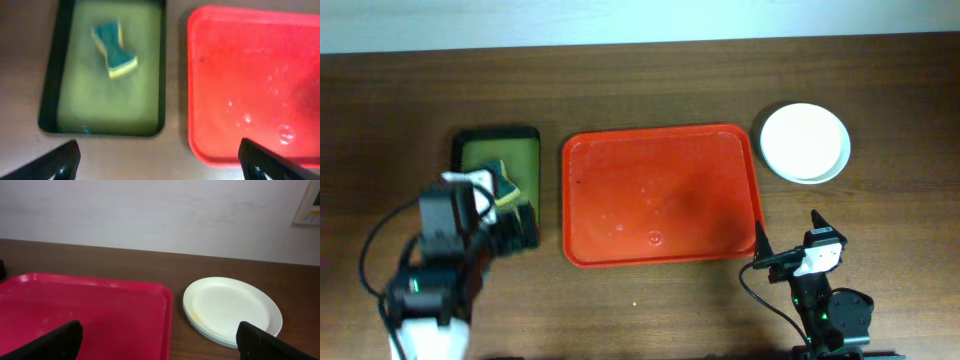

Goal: Clean dirty plates on tray and stack at the side

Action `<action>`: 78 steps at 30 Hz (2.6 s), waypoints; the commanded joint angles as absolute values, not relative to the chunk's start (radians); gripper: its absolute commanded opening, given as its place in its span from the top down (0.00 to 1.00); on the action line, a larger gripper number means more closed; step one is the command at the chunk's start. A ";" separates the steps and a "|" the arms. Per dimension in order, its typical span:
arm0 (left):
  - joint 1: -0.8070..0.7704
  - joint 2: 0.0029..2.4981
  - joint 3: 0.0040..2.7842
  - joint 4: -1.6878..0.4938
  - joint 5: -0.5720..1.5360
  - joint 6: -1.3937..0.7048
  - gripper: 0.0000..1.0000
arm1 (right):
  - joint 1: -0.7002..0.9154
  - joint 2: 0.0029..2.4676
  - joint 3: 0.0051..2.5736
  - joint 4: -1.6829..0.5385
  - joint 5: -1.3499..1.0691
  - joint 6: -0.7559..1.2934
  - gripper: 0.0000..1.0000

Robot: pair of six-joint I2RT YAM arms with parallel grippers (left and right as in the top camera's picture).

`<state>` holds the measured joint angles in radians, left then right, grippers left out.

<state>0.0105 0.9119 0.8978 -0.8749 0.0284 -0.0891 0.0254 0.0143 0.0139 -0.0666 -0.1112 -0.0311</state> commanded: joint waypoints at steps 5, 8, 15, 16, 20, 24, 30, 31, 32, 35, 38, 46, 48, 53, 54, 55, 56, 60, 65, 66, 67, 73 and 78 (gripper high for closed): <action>-0.013 0.417 0.495 -0.639 0.068 0.110 0.01 | 0.017 0.004 0.006 -0.071 -0.100 -0.033 0.01; -0.013 0.347 0.436 -0.610 0.068 0.110 0.01 | 0.017 0.004 0.006 -0.071 -0.100 -0.033 0.01; -0.013 0.212 0.316 -0.460 0.083 0.110 0.01 | 0.017 0.004 0.006 -0.071 -0.100 -0.033 0.01; -0.013 0.196 0.304 -0.451 0.083 0.110 0.01 | 0.017 0.004 0.006 -0.071 -0.100 -0.033 0.01; -0.012 0.122 0.207 -0.296 0.083 0.110 0.01 | 0.017 0.004 0.006 -0.071 -0.100 -0.033 0.01; -0.012 0.065 0.114 -0.123 0.101 0.110 0.01 | 0.017 0.004 0.006 -0.071 -0.100 -0.033 0.01; -0.009 0.004 0.025 0.007 0.107 0.111 0.01 | 0.017 0.004 0.006 -0.071 -0.100 -0.033 0.01; -0.005 0.004 0.012 0.026 0.099 0.111 0.01 | 0.017 0.004 0.006 -0.070 -0.100 -0.033 0.01; -0.004 0.004 0.008 0.017 0.089 0.111 0.01 | 0.017 0.004 0.006 -0.071 -0.100 -0.033 0.01; -0.003 0.004 0.008 -0.008 0.023 0.111 0.01 | 0.017 0.004 0.006 -0.070 -0.100 -0.033 0.01; -0.002 0.004 0.008 -0.062 -0.091 0.110 0.01 | 0.017 0.004 0.006 -0.071 -0.100 -0.033 0.01; 0.007 0.004 0.008 -0.073 -0.120 0.110 0.01 | 0.017 0.004 0.006 -0.071 -0.100 -0.033 0.01; 0.007 0.004 0.008 -0.076 -0.115 0.111 0.01 | 0.017 0.004 0.006 -0.071 -0.100 -0.033 0.01; 0.007 0.004 0.009 -0.080 -0.094 0.110 0.01 | 0.017 0.004 0.006 -0.071 -0.100 -0.033 0.01; 0.007 0.004 0.009 -0.080 -0.094 0.110 0.01 | 0.017 0.004 0.006 -0.070 -0.100 -0.033 0.01; 0.007 0.004 0.009 -0.080 -0.094 0.110 0.01 | 0.017 0.004 0.006 -0.070 -0.100 -0.033 0.01; 0.007 0.004 0.009 -0.079 -0.094 0.110 0.01 | 0.017 0.004 0.006 -0.070 -0.100 -0.033 0.01; 0.007 0.004 0.009 -0.076 -0.094 0.110 0.01 | 0.017 0.004 0.006 -0.070 -0.100 -0.033 0.01; 0.008 0.004 0.009 -0.076 -0.114 0.109 0.01 | 0.017 0.004 0.006 -0.071 -0.100 -0.033 0.01; 0.007 0.004 0.009 -0.075 -0.133 0.073 0.01 | 0.017 0.004 0.006 -0.071 -0.100 -0.033 0.01; 0.008 0.004 0.009 -0.073 -0.146 0.035 0.01 | 0.017 0.004 0.006 -0.070 -0.100 -0.033 0.01; 0.008 0.004 0.009 -0.073 -0.155 -0.010 0.01 | 0.017 0.004 0.006 -0.070 -0.100 -0.033 0.01; 0.007 0.004 0.009 -0.069 -0.154 -0.007 0.01 | 0.017 0.004 0.006 -0.070 -0.100 -0.033 0.01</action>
<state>0.0032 0.0139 0.0158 -0.0746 -0.1379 0.0059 0.0246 0.0120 0.0135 -0.0669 -0.1085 -0.0311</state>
